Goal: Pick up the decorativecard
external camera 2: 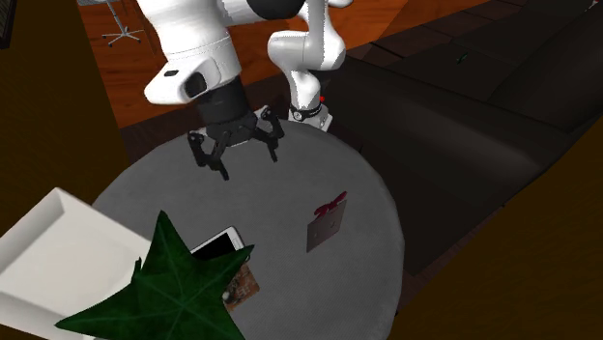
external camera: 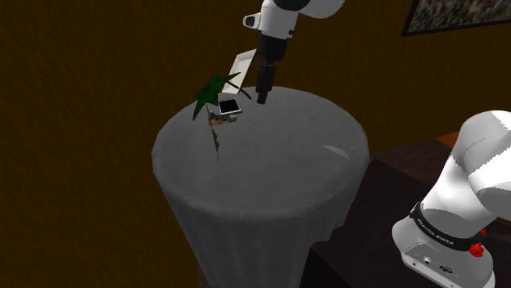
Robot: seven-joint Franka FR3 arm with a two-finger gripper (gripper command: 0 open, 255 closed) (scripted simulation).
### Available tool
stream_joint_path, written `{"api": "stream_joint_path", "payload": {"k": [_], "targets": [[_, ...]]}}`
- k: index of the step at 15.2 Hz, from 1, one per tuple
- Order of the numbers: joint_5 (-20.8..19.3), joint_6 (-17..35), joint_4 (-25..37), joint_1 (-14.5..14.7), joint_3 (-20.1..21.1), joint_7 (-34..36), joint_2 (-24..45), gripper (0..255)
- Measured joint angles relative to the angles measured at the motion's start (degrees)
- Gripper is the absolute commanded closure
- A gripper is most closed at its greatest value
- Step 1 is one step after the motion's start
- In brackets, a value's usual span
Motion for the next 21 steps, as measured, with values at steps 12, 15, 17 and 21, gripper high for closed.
{"api": "stream_joint_path", "payload": {"k": [12,15,17,21], "targets": [[12.57,1.08,11.91,5.97,2.81,-20.49,13.89,0],[13.43,2.85,10.77,6.07,2.96,-21.97,14.78,0],[13.89,4.08,10.04,6.14,3.06,-22.64,15.38,0],[14.25,5.05,9.2,6.17,3.11,-23.22,15.6,255]]}}
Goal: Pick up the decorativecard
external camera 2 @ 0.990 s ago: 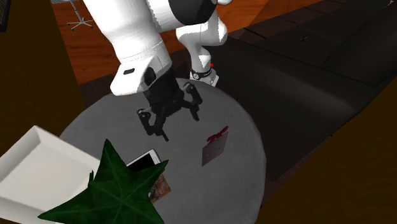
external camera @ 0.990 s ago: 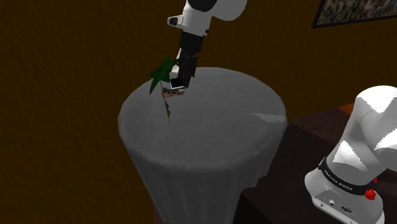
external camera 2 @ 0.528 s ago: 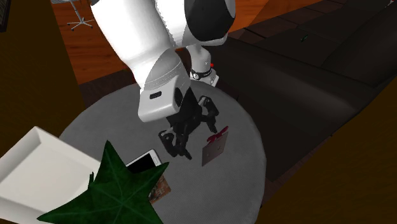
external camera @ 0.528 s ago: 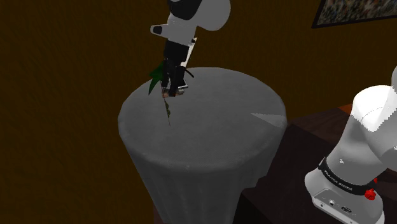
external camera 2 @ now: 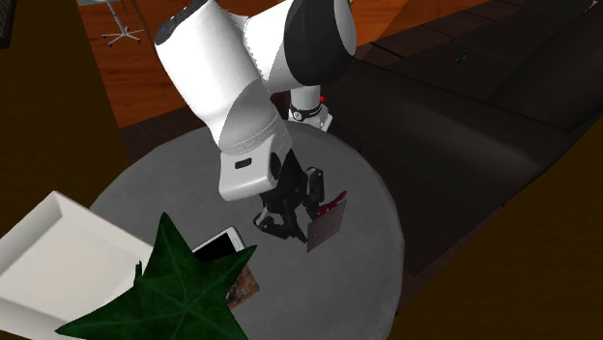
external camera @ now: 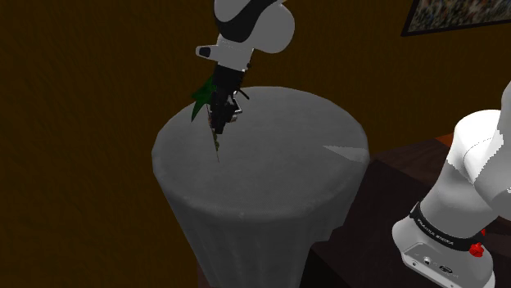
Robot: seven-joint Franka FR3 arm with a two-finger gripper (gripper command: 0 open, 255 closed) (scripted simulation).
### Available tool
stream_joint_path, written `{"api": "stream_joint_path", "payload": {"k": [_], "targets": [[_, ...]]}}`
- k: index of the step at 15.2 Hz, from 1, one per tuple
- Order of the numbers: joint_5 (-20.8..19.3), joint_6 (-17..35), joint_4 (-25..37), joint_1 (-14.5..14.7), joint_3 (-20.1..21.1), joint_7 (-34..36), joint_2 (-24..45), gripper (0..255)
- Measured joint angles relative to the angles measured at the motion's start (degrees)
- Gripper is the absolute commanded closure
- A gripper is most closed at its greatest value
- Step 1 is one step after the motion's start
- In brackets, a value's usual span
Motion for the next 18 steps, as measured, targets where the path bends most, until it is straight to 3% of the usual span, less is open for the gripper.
{"api": "stream_joint_path", "payload": {"k": [8,18], "targets": [[0.02,0.05,0.02,0.0,0.0,-0.03,0.02,255],[-1.86,-5.56,4.15,-0.22,-0.3,2.97,-1.97,255]]}}
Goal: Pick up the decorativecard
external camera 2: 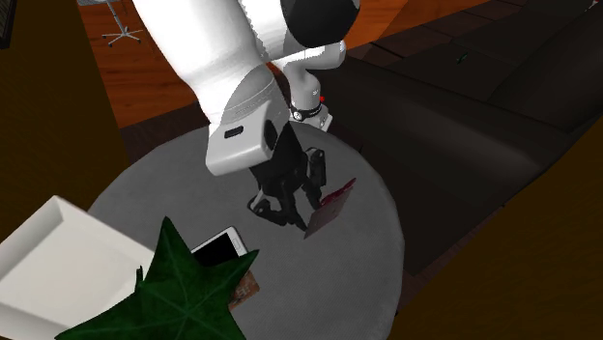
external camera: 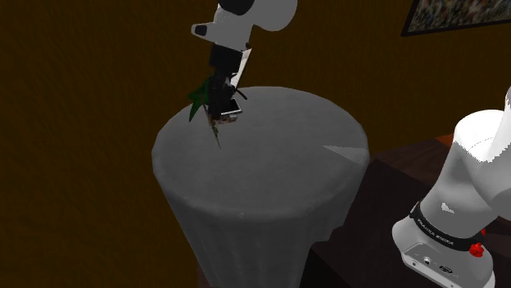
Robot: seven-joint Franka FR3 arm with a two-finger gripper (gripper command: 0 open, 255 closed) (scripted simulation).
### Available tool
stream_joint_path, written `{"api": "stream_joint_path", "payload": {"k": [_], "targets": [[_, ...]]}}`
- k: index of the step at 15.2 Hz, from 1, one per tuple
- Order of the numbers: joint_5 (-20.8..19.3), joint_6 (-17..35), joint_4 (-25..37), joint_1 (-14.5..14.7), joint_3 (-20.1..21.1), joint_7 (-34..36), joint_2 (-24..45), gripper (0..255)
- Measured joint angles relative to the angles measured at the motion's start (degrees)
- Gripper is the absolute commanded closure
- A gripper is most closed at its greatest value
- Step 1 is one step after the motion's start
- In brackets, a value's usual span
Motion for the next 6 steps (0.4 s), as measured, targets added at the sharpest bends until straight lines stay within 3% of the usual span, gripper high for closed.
{"api": "stream_joint_path", "payload": {"k": [6], "targets": [[-0.98,-3.81,3.28,-0.14,-0.15,1.85,-0.88,255]]}}
